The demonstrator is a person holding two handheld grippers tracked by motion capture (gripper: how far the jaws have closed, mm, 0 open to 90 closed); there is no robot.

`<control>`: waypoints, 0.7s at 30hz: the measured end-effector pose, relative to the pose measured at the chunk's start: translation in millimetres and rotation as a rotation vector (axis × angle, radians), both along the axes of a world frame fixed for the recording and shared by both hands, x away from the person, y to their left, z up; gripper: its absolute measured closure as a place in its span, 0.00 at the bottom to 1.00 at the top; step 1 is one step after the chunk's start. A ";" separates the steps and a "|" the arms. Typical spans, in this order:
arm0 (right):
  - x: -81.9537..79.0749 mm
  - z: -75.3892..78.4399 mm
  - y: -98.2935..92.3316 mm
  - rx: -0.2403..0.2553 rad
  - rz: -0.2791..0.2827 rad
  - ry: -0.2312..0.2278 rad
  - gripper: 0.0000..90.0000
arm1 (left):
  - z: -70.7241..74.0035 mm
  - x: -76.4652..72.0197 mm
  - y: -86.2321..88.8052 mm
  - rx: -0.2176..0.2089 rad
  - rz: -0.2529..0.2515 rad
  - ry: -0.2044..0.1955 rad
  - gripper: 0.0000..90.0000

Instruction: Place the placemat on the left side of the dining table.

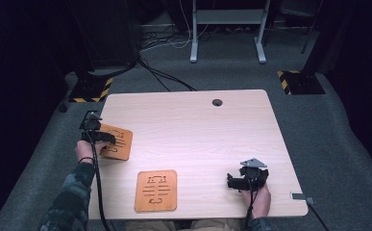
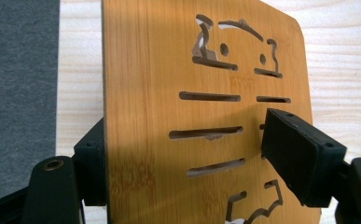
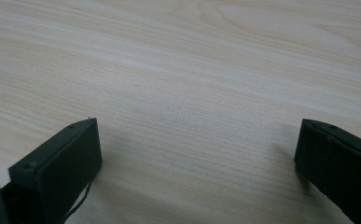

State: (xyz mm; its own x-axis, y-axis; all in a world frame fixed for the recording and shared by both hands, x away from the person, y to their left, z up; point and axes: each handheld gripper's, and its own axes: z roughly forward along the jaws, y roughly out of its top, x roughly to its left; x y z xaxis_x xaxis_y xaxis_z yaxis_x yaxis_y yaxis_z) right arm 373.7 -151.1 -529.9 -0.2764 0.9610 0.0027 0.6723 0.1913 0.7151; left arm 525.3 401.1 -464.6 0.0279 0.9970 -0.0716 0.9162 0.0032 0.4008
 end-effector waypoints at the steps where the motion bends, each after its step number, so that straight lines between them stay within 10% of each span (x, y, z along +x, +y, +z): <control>1: 0.0 0.0 0.0 0.000 0.000 0.000 0.00 | -0.2 0.8 0.5 0.008 -0.006 0.009 0.27; 21: 0.1 0.0 -0.1 0.000 0.001 0.000 0.00 | -3.6 -13.8 -0.7 -0.001 -0.027 -0.073 0.17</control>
State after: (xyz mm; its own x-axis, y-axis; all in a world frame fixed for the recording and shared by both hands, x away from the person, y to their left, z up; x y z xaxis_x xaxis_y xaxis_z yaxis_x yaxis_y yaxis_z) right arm 373.8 -151.2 -529.9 -0.2773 0.9608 0.0023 0.6719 0.1922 0.7152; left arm 511.5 400.5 -468.2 0.0596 0.9958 -0.0699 0.8844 -0.0203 0.4662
